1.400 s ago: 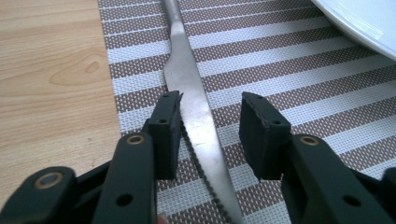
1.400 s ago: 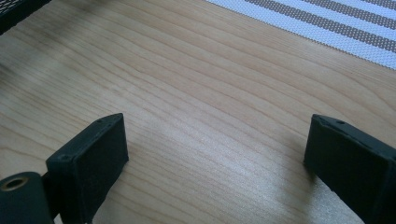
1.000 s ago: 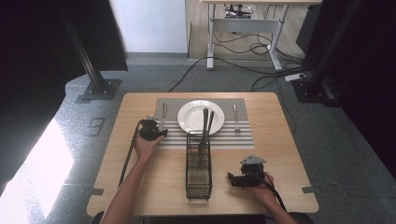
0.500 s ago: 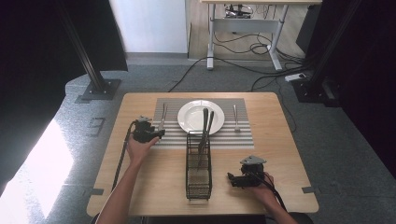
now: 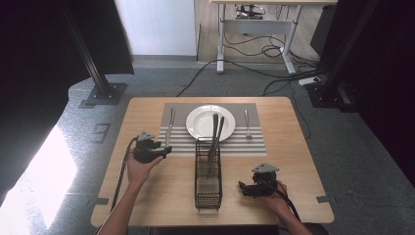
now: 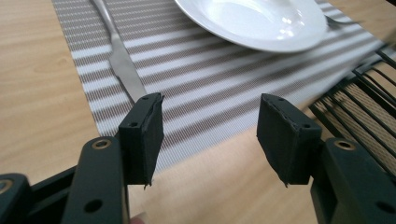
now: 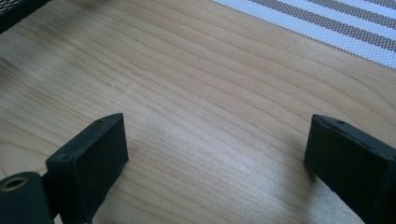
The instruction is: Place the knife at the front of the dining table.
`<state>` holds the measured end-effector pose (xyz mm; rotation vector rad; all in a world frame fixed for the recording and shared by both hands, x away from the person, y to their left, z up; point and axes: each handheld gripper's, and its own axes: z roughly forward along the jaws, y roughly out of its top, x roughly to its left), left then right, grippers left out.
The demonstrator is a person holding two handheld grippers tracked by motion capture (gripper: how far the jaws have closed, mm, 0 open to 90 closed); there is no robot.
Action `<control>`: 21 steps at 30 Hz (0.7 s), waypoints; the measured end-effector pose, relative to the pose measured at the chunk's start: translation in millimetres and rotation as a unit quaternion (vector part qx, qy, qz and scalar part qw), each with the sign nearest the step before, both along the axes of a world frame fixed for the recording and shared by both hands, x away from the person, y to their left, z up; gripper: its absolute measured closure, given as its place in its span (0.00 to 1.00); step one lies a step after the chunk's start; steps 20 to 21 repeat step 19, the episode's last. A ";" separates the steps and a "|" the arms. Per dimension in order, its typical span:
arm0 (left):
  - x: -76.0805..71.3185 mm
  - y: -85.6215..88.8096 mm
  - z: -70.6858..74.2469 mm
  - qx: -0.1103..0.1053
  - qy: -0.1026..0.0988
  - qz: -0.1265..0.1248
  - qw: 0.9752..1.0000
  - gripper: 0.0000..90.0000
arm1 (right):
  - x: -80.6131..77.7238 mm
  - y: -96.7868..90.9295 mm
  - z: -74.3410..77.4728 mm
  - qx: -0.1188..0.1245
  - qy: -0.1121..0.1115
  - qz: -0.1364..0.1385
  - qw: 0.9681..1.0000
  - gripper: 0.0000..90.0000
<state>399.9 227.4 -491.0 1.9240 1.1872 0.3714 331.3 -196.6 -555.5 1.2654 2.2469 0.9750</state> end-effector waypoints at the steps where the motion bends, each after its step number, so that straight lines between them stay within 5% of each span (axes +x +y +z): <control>1: -3.4 0.4 0.1 -0.001 -0.001 -0.002 1.000 0.45 | 0.0 0.0 0.0 0.000 0.000 0.000 1.000 0.07; 11: -36.8 6.0 -0.7 -0.005 0.001 -0.018 1.000 0.45 | 0.1 0.0 0.0 0.000 0.000 0.000 1.000 0.07; 21: -37.8 4.5 -1.5 0.000 -0.003 -0.015 1.000 0.42 | 0.2 -0.1 0.0 0.000 0.000 0.001 1.000 0.07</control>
